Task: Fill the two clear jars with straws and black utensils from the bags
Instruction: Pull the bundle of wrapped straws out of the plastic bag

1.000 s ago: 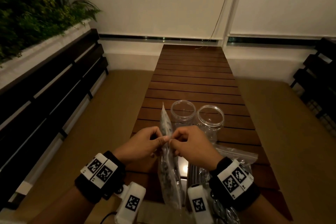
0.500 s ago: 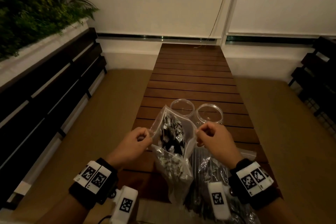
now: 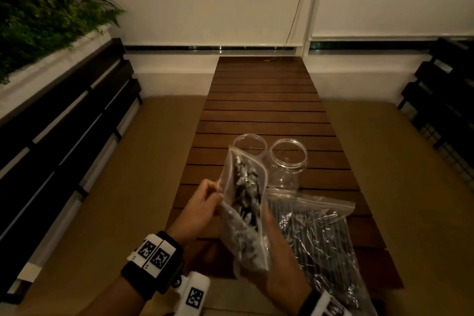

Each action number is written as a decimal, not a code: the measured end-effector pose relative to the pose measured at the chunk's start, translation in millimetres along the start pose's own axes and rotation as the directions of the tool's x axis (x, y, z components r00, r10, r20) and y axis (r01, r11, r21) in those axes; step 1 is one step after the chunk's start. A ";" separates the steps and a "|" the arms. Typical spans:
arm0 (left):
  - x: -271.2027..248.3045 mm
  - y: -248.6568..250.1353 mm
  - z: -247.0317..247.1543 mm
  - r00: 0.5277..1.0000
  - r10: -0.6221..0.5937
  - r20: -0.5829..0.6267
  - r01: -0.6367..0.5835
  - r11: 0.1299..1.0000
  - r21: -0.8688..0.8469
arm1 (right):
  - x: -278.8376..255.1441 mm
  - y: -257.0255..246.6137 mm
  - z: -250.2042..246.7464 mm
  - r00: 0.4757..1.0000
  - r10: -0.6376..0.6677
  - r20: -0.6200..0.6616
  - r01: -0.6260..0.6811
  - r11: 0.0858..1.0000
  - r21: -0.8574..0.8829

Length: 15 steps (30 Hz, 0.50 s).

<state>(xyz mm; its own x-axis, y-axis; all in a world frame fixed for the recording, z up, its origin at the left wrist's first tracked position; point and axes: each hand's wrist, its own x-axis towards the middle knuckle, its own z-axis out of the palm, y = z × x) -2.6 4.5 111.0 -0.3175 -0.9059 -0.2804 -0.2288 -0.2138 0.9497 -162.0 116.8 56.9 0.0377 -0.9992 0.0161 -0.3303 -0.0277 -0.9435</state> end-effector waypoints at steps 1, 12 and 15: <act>2.9 1.4 -1.7 1.000 0.012 -0.007 -0.012 1.000 -0.023 | 5.9 -3.1 -4.5 0.999 0.025 -0.033 -0.021 0.994 0.109; 39.8 -3.5 -66.4 0.955 0.002 0.295 -0.160 0.846 0.509 | 58.0 -35.0 -70.7 0.899 0.179 0.400 -0.053 0.950 -0.307; 33.2 3.4 -60.9 0.956 -0.024 0.291 -0.130 0.858 0.496 | 78.0 -35.3 -68.1 0.917 0.071 0.392 0.041 0.962 -0.268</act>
<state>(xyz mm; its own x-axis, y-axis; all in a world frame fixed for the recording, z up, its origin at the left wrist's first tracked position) 42.2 -48.6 113.4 -0.5663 -0.7547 -0.3314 -0.6120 0.1156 0.7824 -211.6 37.7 114.0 0.3812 -0.9065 -0.1816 -0.5694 -0.0754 -0.8186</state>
